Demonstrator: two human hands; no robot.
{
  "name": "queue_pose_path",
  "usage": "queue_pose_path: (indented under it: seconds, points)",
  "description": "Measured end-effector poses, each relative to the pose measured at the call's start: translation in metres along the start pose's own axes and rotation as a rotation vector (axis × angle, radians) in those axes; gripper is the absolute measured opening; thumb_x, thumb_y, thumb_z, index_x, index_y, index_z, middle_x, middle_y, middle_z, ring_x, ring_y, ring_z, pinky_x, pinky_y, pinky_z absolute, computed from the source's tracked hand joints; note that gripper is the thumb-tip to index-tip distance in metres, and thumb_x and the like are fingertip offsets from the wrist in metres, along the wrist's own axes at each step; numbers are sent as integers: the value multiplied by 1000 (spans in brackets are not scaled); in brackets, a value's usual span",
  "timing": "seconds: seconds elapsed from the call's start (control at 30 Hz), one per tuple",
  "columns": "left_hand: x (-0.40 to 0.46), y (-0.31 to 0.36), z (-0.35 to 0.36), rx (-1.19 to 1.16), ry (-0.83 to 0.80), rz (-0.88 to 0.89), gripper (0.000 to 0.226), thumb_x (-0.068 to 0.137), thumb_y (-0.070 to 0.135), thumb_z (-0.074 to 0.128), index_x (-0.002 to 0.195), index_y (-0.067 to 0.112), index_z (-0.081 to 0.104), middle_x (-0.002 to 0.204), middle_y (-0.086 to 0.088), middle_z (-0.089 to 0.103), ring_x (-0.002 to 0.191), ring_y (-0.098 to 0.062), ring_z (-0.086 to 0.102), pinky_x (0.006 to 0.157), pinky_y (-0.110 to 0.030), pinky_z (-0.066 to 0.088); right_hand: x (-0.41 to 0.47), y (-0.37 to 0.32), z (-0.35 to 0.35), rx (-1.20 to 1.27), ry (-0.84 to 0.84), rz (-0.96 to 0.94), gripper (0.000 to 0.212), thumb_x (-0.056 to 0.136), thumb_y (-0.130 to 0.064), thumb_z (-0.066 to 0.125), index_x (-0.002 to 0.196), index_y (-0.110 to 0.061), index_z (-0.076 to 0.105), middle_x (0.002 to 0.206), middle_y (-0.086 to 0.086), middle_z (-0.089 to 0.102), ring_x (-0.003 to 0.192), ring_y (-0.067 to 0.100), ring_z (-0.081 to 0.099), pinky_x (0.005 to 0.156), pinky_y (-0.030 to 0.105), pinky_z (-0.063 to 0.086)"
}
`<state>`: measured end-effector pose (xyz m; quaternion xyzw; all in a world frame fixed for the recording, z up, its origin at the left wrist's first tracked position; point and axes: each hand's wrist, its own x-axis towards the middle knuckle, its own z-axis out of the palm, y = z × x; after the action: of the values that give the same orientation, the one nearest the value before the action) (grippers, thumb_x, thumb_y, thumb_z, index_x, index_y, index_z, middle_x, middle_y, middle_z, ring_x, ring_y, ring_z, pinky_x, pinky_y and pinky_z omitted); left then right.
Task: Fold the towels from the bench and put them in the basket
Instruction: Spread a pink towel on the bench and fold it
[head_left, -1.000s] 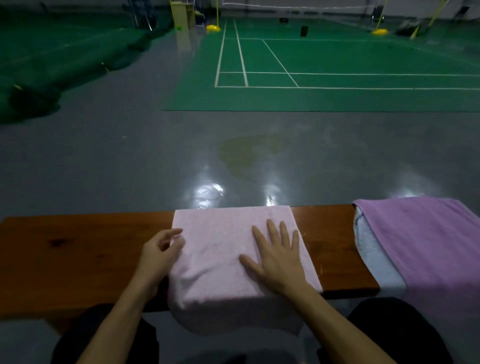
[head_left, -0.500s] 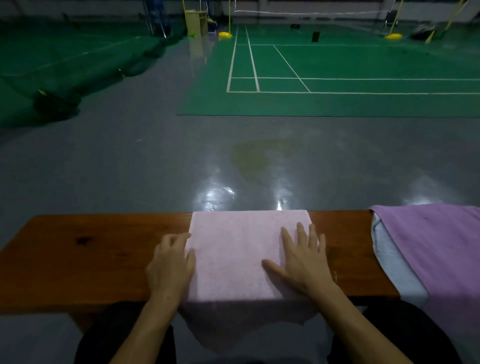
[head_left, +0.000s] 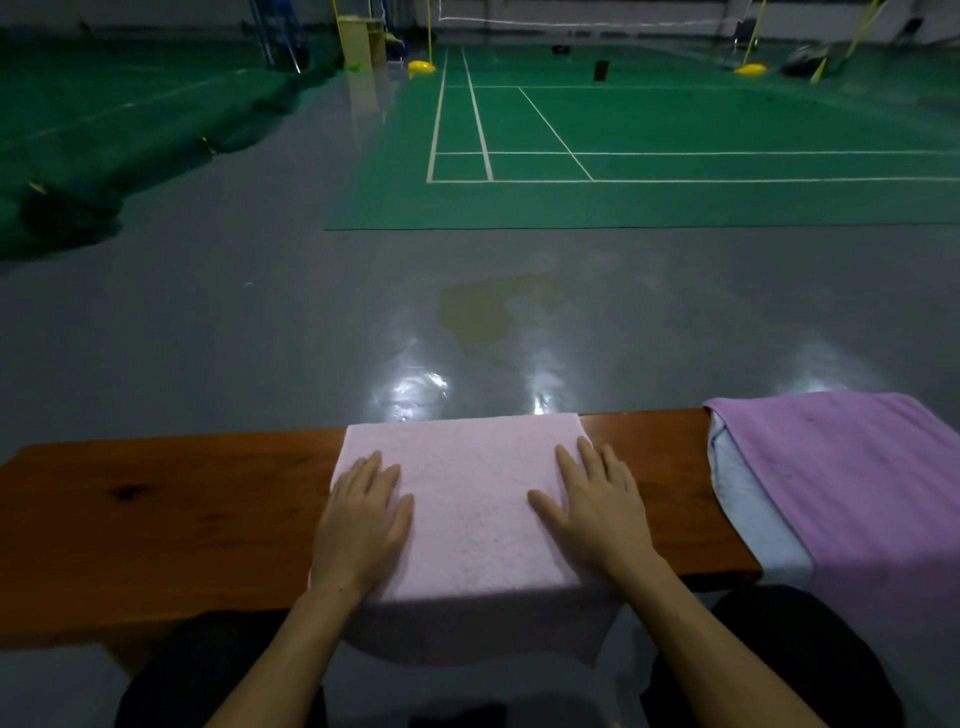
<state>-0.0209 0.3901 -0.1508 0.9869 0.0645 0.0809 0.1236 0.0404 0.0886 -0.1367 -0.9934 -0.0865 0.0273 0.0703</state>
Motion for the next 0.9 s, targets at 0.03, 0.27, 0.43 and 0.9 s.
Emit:
queue_pose_path:
  seconds: [0.03, 0.27, 0.43, 0.9]
  points:
    - [-3, -2, -2, 4, 23, -8, 56, 104, 52, 40, 149, 23, 57, 162, -5, 46, 151, -24, 41, 123, -42, 32, -4, 1, -6, 6, 16, 20, 83, 96, -83, 21, 160, -32, 29, 172, 5, 22, 157, 31, 22, 126, 51, 23]
    - [-22, -18, -25, 80, 67, -191, 44, 97, 54, 63, 134, 30, 65, 143, 0, 60, 121, -24, 60, 93, -41, 56, -25, 32, -41, 84, -27, 186, 38, 94, -63, 62, 114, -31, 58, 104, -7, 64, 87, 11, 63, 78, 31, 56]
    - [-17, -17, -36, -95, 27, -459, 56, 92, 63, 67, 133, 28, 53, 132, -2, 60, 113, -25, 62, 82, -39, 53, -20, 25, -40, 213, -86, 235, 37, 92, -67, 64, 100, -32, 58, 89, -12, 65, 75, 8, 65, 79, 35, 60]
    - [1, -20, -55, -653, 78, -559, 26, 96, 27, 74, 109, 16, 55, 108, -3, 63, 85, -18, 59, 73, -38, 56, -4, 12, -57, 875, -175, 384, 26, 97, -18, 69, 110, 4, 69, 108, 28, 65, 105, 46, 64, 81, 46, 61]
